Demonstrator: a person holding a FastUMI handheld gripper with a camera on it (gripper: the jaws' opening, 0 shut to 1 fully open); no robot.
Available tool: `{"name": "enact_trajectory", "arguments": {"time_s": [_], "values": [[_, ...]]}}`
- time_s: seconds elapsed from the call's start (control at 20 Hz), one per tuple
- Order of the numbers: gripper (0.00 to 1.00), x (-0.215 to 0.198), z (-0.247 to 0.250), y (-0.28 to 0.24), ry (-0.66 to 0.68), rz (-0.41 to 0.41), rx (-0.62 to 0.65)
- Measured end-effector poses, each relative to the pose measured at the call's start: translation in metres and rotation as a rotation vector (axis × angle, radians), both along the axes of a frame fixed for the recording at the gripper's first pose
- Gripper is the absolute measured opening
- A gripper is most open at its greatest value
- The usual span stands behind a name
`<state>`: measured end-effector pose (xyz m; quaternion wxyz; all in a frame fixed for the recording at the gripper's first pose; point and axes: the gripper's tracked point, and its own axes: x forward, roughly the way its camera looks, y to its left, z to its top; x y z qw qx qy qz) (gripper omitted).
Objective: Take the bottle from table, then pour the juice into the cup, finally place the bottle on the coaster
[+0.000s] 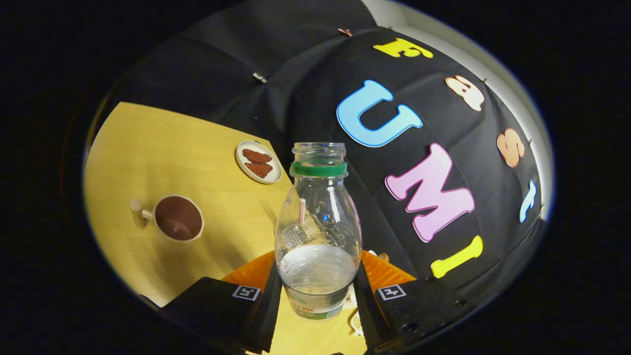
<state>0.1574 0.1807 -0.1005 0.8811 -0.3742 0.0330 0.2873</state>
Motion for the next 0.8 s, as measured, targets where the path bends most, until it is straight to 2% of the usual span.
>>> {"name": "enact_trajectory", "arguments": {"time_s": [0.25, 0.5, 0.8], "values": [[0.71, 0.015, -0.032, -0.006, 0.169, -0.052, 0.240], [0.71, 0.038, -0.056, -0.015, 0.307, -0.080, 0.406], [0.71, 0.059, -0.054, -0.010, 0.331, -0.043, 0.574]]}}
